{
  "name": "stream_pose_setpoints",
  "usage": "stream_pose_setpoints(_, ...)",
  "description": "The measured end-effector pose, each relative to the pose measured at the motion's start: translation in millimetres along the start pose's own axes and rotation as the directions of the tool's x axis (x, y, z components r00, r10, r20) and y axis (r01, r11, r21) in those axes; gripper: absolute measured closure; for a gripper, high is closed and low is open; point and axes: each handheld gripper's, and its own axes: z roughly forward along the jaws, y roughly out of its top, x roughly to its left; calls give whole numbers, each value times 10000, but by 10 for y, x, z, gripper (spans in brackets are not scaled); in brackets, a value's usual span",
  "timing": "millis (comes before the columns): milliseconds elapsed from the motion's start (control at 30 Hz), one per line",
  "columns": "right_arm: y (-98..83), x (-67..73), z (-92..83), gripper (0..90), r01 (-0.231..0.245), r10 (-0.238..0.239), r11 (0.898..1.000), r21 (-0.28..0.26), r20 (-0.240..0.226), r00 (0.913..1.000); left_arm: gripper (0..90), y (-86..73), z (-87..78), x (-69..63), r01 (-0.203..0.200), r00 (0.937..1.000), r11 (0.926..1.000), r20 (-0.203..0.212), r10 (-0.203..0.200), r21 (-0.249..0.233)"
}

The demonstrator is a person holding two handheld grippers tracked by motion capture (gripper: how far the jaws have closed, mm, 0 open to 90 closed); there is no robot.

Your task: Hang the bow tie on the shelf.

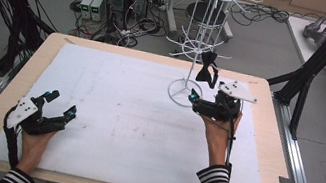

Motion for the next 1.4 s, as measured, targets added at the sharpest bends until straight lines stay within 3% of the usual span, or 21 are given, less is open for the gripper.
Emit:
stream_pose_setpoints(200,-187,-33,-288,4,-282,269,9981,-539,-260,9993,151,0,-1,-7,-98,10000,10000,1,98,1)
stream_pose_setpoints(400,-544,-83,-550,4,-843,832,9925,-881,-158,9964,151,0,4,-14,-131,9999,9999,2,131,25)
stream_pose_setpoints(567,-787,-66,-658,4,-777,794,9909,-1097,110,9968,151,2,4,-10,-130,9999,9999,-7,130,45)
stream_pose_setpoints(800,-995,-21,-698,4,-747,851,9830,-1676,559,9948,151,1,4,-14,-132,9999,9999,4,132,34)
stream_pose_setpoints(1167,-1297,39,-609,4,-1230,1305,9702,-2085,226,9912,151,1,4,-15,-142,9999,9999,-1,142,37)
stream_pose_setpoints(1267,-1394,66,-564,4,-1259,1318,9740,-1884,190,9911,151,1,4,-14,-150,9999,9999,0,150,39)
stream_pose_setpoints(1333,-1381,60,-579,4,-1270,1341,9703,-2059,207,9908,151,2,4,-12,-173,9999,9998,-1,173,65)
stream_pose_setpoints(1400,-1391,56,-572,4,-1233,1294,9735,-1927,194,9914,151,1,4,-13,-168,9999,9998,-2,168,57)
